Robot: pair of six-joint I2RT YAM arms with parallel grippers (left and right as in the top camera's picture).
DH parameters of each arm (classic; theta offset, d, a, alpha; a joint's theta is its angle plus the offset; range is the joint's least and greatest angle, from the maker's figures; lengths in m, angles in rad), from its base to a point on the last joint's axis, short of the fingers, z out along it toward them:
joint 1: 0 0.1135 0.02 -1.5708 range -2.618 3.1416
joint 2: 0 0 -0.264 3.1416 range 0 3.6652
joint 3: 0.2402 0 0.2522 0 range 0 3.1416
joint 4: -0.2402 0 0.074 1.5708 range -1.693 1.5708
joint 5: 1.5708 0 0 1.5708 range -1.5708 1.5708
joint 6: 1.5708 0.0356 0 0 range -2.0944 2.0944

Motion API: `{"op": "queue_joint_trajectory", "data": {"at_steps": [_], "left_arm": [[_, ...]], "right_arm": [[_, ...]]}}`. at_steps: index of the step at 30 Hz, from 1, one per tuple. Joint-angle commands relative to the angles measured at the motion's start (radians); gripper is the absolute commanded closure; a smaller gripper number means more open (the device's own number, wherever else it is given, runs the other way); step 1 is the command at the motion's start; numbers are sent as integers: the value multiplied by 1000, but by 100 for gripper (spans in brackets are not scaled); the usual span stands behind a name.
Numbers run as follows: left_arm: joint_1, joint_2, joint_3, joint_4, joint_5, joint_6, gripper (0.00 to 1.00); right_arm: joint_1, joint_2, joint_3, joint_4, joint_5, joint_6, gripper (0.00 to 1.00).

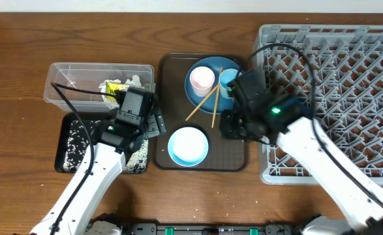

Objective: Sort waste into correct bins and load items into the dishwasher rack

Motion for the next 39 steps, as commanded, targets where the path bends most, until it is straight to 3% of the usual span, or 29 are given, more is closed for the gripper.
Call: {"op": "queue_joint_trajectory", "data": {"at_steps": [1,17,28,39], "left_arm": [[6,-14,-2,-6,8,6,11],[101,-14,-3,-40,-2,13,11],[111,-14,-4,-47,-2,13,10],[111,-14,-4,-47,-2,13,10]], "right_arm": [[29,64,1,29,45,63,65],[136,231,-9,73,6,84,64],[232,282,-39,73,164,137,66],[239,285,-92,127,169,149,68]]}}
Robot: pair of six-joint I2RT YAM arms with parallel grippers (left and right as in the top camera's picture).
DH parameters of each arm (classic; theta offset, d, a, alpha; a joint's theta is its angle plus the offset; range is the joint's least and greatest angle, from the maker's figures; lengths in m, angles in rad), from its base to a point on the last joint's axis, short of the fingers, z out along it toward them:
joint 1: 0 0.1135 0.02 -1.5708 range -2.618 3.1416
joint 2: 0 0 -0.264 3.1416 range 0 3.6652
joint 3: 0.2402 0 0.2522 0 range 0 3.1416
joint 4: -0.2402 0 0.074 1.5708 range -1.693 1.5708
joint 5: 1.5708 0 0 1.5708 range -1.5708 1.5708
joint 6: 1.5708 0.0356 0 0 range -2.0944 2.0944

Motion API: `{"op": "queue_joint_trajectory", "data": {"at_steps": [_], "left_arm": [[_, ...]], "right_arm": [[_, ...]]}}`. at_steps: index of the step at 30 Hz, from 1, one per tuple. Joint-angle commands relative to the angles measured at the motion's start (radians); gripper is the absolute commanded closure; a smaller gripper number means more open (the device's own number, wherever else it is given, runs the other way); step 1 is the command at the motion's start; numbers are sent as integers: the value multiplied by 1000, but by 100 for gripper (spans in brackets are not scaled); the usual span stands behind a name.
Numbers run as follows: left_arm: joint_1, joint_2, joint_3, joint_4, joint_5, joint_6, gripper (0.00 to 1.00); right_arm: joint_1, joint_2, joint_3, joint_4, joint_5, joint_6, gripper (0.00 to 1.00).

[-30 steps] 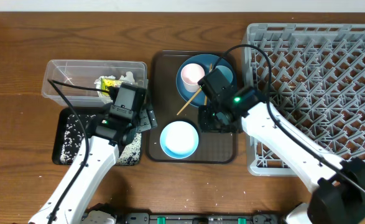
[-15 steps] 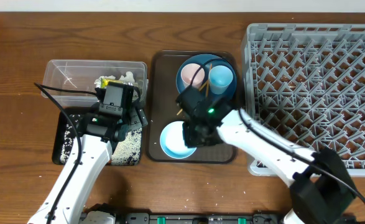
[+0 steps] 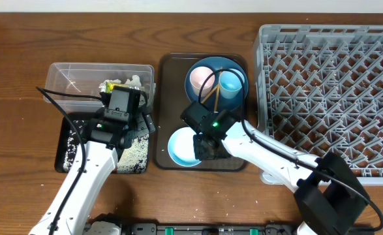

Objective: Sort waste into correct bins and load items into the dishwasher rack

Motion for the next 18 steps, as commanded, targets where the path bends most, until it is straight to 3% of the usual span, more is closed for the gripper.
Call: {"op": "queue_joint_trajectory", "data": {"at_steps": [1,6,11,18], "left_arm": [[6,-14,-4,-3,-4,12,10],[6,-14,-4,-3,-3,12,10],[6,-14,-4,-3,-3,11,10],[6,-14,-4,-3,-4,12,10]], "right_arm": [[15,11,-25,20,24,31,68],[26,11,-55,91,24,35,74],[26,11,-55,93,25,34,98],[26,11,-55,92,25,34,99]]}}
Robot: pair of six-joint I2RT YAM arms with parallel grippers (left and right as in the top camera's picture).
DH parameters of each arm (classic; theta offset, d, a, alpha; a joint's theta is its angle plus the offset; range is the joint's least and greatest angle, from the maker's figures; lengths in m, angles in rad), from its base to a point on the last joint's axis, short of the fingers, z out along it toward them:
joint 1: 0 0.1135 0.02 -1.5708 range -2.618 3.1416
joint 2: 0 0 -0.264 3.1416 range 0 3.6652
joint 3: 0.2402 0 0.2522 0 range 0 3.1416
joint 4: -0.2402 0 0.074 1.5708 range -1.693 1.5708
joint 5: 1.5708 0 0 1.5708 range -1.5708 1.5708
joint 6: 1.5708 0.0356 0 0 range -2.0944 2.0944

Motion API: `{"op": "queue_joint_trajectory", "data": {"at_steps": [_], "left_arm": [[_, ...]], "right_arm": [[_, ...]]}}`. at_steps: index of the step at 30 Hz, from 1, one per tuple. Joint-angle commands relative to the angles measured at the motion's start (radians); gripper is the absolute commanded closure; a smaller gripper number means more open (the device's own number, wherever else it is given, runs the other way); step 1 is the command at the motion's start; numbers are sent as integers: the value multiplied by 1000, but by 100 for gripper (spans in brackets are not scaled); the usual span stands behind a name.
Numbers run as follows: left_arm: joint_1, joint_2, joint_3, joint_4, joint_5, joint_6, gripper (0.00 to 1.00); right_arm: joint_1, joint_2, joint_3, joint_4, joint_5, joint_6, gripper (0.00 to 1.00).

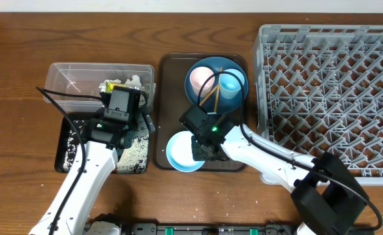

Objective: Sort waste into correct bins and load items into the dishwasher rack

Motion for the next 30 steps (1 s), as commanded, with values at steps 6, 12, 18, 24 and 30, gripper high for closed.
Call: {"op": "queue_joint_trajectory", "data": {"at_steps": [6,12,18,24,30], "left_arm": [[6,-14,-4,-3,-4,12,10],[6,-14,-4,-3,-4,13,10],[6,-14,-4,-3,-4,13,9],[6,-14,-4,-4,-4,13,10],[6,-14,-4,-4,-4,13,10]], "right_arm": [[2,-15,-1,-32,-3,-8,99],[-6,-100,3,-57,-19,-44,99],[-6,-241,3,-82,-21,-53,99],[-6,-385,3,-138,-21,-98,99],[-6,-484,3,-214,105,-134,99]]}}
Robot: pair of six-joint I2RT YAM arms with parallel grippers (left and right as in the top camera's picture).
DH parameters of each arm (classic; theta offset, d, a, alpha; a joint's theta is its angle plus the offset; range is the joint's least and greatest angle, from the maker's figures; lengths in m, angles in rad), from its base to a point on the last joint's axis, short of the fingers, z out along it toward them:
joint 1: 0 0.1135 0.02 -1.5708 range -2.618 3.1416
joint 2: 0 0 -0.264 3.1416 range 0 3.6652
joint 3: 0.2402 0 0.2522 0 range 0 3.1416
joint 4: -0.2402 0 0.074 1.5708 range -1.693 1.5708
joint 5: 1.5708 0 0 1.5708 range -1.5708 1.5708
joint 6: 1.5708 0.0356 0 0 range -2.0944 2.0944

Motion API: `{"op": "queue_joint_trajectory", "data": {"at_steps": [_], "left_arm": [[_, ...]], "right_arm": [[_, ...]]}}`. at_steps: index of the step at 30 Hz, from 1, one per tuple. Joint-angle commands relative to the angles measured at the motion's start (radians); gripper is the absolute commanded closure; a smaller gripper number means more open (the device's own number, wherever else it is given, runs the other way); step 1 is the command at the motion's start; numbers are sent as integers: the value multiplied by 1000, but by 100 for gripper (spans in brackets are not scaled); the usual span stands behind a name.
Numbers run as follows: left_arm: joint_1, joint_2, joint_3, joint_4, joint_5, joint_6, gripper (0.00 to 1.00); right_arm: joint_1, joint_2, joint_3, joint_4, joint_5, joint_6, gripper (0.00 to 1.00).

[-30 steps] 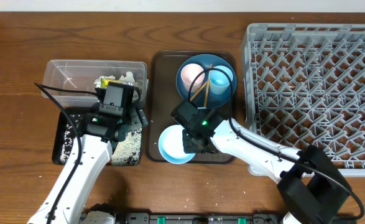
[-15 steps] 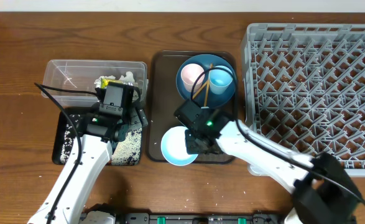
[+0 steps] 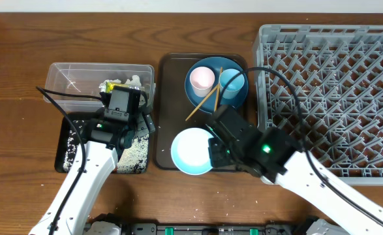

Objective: Sort waste into correct bins and load items into the dishwasher rack

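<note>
A white bowl with a pale blue rim [image 3: 191, 151] hangs over the front edge of the brown tray [image 3: 171, 85]. My right gripper [image 3: 211, 149] is shut on its right rim. At the back of the tray a blue plate [image 3: 211, 65] carries a pink cup [image 3: 201, 78], a blue cup [image 3: 233, 82] and a pair of chopsticks [image 3: 207, 103]. My left gripper [image 3: 145, 121] hovers at the right edge of the black bin [image 3: 70, 140]. Its fingers are too small to read.
A clear bin [image 3: 74, 79] with crumpled waste sits at the back left, and the black bin in front of it holds white scraps. The grey dishwasher rack [image 3: 335, 91] fills the right side. My right arm crosses the rack's near left corner.
The bowl looks larger and sits a little further right, so it has come up off the tray in my right gripper. My right arm has swung round to reach from the right. The left arm is unchanged.
My right gripper was first near the plate and cups at the tray's right side, the bowl lying free at the front. Then it was down at the bowl's right rim, then closed in on it. Now it holds the bowl raised. My left arm drew back slightly early and stayed.
</note>
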Motion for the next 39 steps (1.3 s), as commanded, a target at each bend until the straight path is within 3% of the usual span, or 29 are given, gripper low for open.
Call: {"op": "queue_joint_trajectory", "data": {"at_steps": [1,7,19,25,29,39], "left_arm": [[6,-13,-4,-4,-4,12,9],[6,-13,-4,-4,-4,12,10],[6,-13,-4,-3,-4,12,9],[6,-13,-4,1,-4,12,9],[6,-13,-4,2,-4,12,9],[6,-13,-4,5,-4,12,10]], "right_arm": [[-3,-50,3,-37,133,-34,99],[-6,-72,3,-128,420,-35,99],[-220,-71,3,-168,1385,-38,99],[-400,-62,3,15,1503,-46,99],[-525,-26,3,266,1502,-198,99],[-712,215,3,1085,1252,-1001,99]]}}
